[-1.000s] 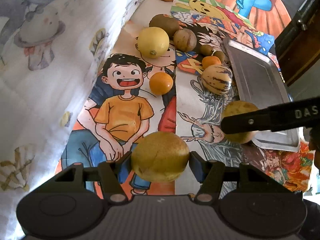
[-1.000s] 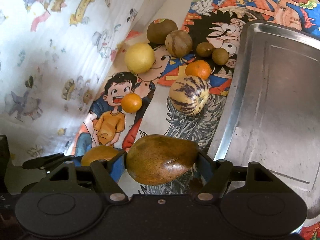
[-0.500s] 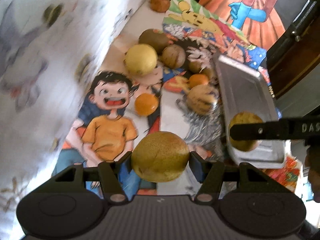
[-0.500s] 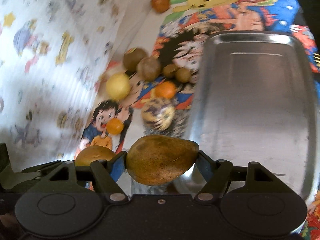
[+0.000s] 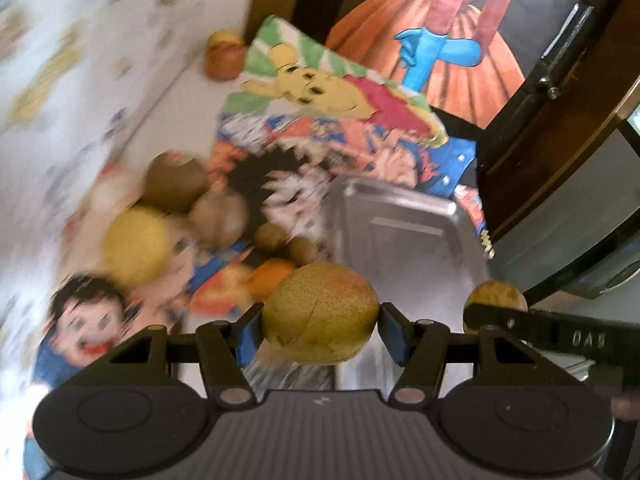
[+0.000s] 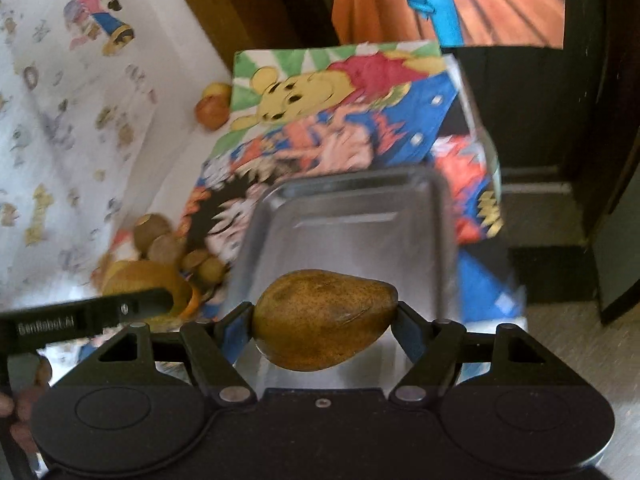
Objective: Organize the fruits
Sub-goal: 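Carry both fruits over the metal tray and open both tools to release them, then withdraw both tools from the tray toward the remaining fruits, then grasp the small orange with the left tool while the right tool grasps the striped pepino melon, then carry the orange and melon onto the metal tray and open both tools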
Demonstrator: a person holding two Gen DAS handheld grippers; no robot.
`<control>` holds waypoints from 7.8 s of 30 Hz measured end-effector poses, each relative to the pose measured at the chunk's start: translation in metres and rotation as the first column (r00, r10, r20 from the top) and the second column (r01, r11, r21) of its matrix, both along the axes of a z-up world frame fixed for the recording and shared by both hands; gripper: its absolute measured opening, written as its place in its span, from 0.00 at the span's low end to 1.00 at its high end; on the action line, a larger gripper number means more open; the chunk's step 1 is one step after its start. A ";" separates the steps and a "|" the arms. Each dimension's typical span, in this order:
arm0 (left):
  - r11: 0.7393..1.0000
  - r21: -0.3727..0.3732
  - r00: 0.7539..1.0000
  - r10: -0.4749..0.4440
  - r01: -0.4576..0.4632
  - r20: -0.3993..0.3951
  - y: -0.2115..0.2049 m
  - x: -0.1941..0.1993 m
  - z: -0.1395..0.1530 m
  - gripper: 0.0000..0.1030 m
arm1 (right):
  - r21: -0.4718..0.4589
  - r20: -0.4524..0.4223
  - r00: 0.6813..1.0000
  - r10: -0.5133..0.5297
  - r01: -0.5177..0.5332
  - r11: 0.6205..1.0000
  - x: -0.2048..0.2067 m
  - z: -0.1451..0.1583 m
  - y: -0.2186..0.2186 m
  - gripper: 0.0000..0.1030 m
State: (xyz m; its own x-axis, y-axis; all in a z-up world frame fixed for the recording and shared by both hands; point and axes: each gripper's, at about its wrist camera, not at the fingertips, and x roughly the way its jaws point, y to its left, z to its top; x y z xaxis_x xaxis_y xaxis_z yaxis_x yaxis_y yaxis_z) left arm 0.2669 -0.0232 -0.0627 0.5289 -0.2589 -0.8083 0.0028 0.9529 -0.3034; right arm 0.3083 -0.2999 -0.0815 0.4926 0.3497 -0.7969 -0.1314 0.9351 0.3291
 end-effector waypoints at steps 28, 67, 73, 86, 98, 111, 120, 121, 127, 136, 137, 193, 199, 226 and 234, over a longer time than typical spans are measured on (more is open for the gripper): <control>0.975 0.036 0.967 0.223 -0.220 -0.122 -0.093 0.128 -0.060 0.63 | -0.232 0.127 0.884 0.450 -0.414 0.880 0.096 -0.055 -0.013 0.73; 0.980 0.104 0.981 0.160 -0.172 0.114 -0.055 -0.052 0.009 0.98 | -0.141 0.251 0.968 0.004 0.032 0.990 -0.126 0.036 -0.001 0.99; 0.982 0.154 0.986 0.089 -0.111 0.142 -0.044 -0.100 0.014 0.99 | -0.132 0.237 0.971 -0.027 0.060 0.989 -0.173 0.035 0.011 0.99; 0.978 0.196 0.994 0.051 -0.068 0.092 -0.015 -0.177 0.003 0.99 | -0.123 0.149 0.988 -0.029 0.047 0.991 -0.219 0.023 0.032 0.99; 0.968 0.218 0.992 0.117 -0.126 0.051 0.013 -0.193 -0.005 0.99 | -0.101 0.067 0.997 0.035 -0.028 0.995 -0.221 0.005 0.055 0.99; 0.942 0.231 0.968 0.251 -0.243 -0.006 0.044 -0.197 -0.017 0.99 | -0.167 0.072 0.973 0.218 -0.203 0.965 -0.201 0.012 0.086 0.99; 0.916 0.227 0.940 0.340 -0.330 -0.007 0.059 -0.174 -0.020 0.99 | -0.244 0.083 0.914 0.398 -0.368 0.897 -0.157 0.011 0.106 0.99; 0.913 0.226 0.937 0.349 -0.338 -0.010 0.061 -0.169 -0.021 0.99 | -0.256 0.087 0.903 0.422 -0.389 0.885 -0.150 0.011 0.109 0.99; 0.894 0.222 0.915 0.404 -0.390 -0.020 0.068 -0.139 -0.027 0.99 | -0.292 0.113 0.839 0.532 -0.484 0.825 -0.111 0.011 0.131 0.99; 0.871 0.249 0.896 0.444 -0.424 -0.027 0.075 -0.090 -0.038 0.99 | -0.376 0.124 0.705 0.699 -0.618 0.690 -0.071 -0.004 0.165 0.99; 0.870 0.253 0.895 0.445 -0.424 -0.029 0.076 -0.085 -0.040 0.99 | -0.378 0.115 0.690 0.714 -0.635 0.674 -0.068 -0.007 0.168 0.99; 0.892 0.172 0.888 0.442 -0.419 -0.130 0.062 -0.079 -0.060 0.35 | -0.147 0.082 0.757 0.648 -0.634 0.759 -0.088 -0.031 0.173 0.53; 0.914 0.161 0.908 0.396 -0.373 -0.140 0.054 -0.090 -0.055 0.35 | -0.135 0.102 0.817 0.567 -0.554 0.822 -0.100 -0.019 0.149 0.53; 0.995 0.090 0.997 0.052 -0.046 -0.059 -0.071 0.008 -0.040 0.35 | -0.229 0.169 0.960 0.225 -0.184 0.956 -0.046 -0.019 0.008 0.52; 0.995 0.091 0.996 0.057 -0.050 -0.075 -0.095 0.046 -0.055 0.36 | -0.271 0.179 0.933 0.311 -0.257 0.928 0.002 -0.029 -0.008 0.52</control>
